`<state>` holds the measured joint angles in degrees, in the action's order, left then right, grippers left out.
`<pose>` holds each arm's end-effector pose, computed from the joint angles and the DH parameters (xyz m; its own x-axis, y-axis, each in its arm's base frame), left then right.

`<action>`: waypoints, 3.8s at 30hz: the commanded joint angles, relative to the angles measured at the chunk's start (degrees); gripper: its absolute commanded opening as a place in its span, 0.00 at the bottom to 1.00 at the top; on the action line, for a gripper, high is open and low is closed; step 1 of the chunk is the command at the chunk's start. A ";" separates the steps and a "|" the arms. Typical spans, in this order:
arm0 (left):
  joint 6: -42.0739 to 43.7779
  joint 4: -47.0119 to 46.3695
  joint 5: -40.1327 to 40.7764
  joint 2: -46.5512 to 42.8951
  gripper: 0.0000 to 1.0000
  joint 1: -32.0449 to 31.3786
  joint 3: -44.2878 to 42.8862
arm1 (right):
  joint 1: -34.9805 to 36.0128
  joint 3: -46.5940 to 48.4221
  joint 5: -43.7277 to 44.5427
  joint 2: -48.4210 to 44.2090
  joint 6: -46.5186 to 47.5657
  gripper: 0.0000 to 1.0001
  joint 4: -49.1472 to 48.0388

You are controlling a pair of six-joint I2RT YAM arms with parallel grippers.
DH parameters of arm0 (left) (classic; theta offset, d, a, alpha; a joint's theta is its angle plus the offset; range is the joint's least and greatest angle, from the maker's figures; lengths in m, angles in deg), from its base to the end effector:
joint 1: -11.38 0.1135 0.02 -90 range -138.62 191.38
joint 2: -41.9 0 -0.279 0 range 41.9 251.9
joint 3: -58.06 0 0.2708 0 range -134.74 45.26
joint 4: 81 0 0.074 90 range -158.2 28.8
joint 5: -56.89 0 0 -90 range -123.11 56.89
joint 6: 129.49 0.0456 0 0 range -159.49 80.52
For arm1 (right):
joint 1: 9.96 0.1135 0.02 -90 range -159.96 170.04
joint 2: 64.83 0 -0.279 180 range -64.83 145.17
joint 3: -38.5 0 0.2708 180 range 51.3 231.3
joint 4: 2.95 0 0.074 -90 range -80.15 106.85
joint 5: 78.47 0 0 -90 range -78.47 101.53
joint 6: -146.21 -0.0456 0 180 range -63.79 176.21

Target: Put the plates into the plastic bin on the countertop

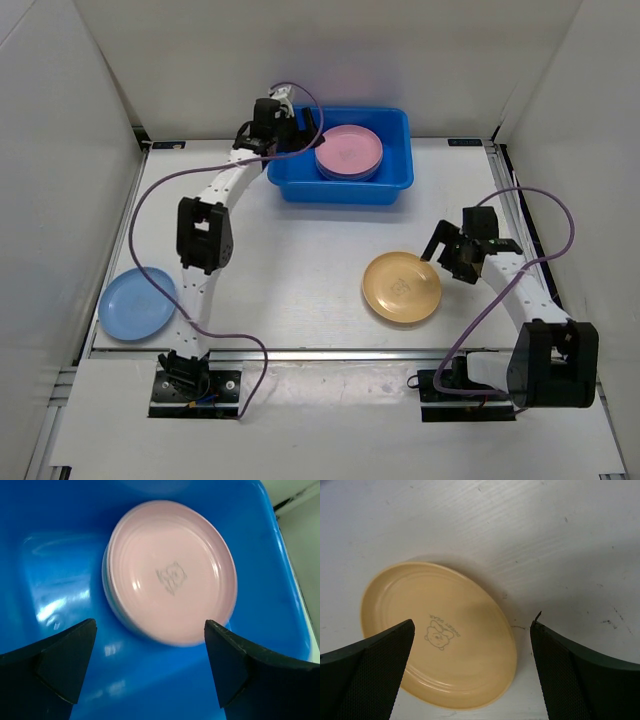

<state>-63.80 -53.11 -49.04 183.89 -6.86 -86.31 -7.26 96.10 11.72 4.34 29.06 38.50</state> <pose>0.5818 -0.2049 0.2458 -0.5935 -0.2212 -0.7738 0.3203 0.8171 -0.4793 0.2578 0.0120 0.2244 -0.7306 0.4224 -0.5365 0.3240 0.9061 0.2721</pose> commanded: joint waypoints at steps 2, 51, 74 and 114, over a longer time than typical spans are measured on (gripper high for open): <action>6.55 2.49 2.56 -22.17 0.99 0.05 15.13 | 0.11 -2.60 2.28 1.15 -2.72 0.99 0.71; -8.38 16.20 25.06 -79.24 0.99 0.66 77.34 | 6.62 11.59 -18.90 -8.37 9.93 0.00 -5.08; -18.31 30.43 28.67 -74.85 0.99 30.53 79.09 | 12.24 87.83 -0.46 63.36 3.61 0.00 -7.54; -29.19 50.31 33.18 -86.80 0.99 56.91 86.02 | 11.89 76.86 -10.09 54.42 11.68 0.99 -7.55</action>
<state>-88.61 -3.43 -13.02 97.36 49.89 -2.77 5.04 174.41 8.50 65.28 38.35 33.34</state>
